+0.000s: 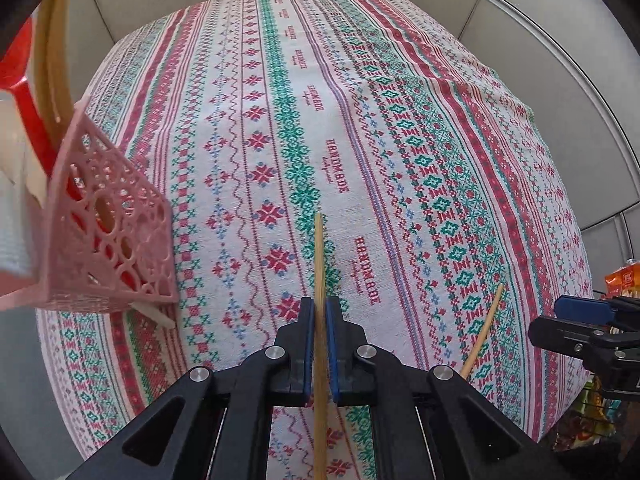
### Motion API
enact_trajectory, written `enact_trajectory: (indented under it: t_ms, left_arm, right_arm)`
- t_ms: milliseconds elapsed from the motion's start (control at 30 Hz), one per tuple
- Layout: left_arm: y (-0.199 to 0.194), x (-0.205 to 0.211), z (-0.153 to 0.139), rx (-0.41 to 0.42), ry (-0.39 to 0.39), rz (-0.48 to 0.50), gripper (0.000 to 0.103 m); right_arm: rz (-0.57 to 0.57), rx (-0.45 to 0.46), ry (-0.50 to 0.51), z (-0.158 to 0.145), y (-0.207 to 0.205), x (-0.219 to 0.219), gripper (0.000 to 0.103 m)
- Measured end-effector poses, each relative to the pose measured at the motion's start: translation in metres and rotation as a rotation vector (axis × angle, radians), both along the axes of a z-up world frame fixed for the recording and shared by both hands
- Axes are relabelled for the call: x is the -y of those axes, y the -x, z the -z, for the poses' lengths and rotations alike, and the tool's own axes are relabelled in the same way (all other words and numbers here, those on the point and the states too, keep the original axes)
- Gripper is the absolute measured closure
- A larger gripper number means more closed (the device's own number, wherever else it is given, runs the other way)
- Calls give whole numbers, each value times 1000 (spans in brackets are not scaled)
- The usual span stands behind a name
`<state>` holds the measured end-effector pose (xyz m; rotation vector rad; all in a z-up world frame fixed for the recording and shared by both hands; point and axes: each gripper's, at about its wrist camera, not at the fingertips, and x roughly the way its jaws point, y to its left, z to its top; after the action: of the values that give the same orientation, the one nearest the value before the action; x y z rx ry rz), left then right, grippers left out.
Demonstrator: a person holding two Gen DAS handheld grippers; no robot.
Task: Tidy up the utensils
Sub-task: 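Close the left tool on a chopstick while the right tool grasps the other chopstick, then lift both chopsticks upright and carry them over the pink basket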
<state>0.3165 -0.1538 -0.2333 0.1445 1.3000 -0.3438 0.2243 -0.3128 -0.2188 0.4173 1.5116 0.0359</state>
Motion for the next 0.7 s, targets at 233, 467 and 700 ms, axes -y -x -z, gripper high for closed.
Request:
enact_trajectory:
  t_ms: [233,467,700]
  left_arm:
    - [10,-45,-28,47,88,-20,97]
    - [34,-85,-59,82,162,-43,97]
    - [41,-100,-68,98,177,-58,97]
  right_arm:
    - [18,-58,-59,19,-5,-24,38]
    - [19,-56,13,23,-9,-47,48]
    - [-47,-18,212,22,-14,-93,63]
